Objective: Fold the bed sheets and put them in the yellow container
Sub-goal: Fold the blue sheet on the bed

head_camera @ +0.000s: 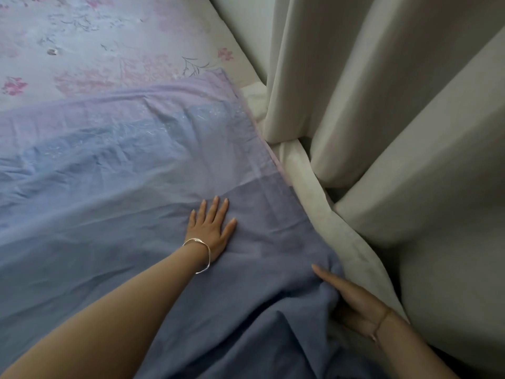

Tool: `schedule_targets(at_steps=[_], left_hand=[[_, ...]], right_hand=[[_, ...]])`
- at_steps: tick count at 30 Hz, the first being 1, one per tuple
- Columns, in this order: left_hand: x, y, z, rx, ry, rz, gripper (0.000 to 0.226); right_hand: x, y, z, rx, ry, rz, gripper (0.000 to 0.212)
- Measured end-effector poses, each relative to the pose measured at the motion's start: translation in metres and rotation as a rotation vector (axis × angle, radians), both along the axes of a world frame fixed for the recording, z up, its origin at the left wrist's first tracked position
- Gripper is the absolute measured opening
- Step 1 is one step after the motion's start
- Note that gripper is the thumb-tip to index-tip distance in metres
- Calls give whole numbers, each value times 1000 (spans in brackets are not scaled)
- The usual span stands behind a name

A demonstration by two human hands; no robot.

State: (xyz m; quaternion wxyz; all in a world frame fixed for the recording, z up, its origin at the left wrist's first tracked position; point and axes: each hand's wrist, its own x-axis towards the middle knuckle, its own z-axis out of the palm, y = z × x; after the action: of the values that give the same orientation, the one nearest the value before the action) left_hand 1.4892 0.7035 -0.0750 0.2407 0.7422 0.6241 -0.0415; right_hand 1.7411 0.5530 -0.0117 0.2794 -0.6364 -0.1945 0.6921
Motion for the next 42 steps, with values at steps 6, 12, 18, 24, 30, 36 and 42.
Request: schedule_targets(at_steps=[6,12,18,24,30,36,42], left_hand=[[4,-5,-8,-3,73,-39,57],[26,-20,6,17,19,-25,61],[65,-86,5,-141,-161,-315,51],[61,-73,10,-214,-143,-344,49],[62,-69,0,-203,-151,-298,49],[65,-72,-6,-166,-103,-306,51],[67,-73,-1,-173,-77,-315,51]], right_hand=[[36,24,54,26,-19,69,40],[22,-3,34,-43,-91,51,51],[9,-50,42,57,-17,35,70],[12,-76,82,113,-98,37,37],[46,-94,63,38,-339,-26,51],[42,-128,57,-124,-129,153,67],[75,-161,87,43,-187,-115,98]])
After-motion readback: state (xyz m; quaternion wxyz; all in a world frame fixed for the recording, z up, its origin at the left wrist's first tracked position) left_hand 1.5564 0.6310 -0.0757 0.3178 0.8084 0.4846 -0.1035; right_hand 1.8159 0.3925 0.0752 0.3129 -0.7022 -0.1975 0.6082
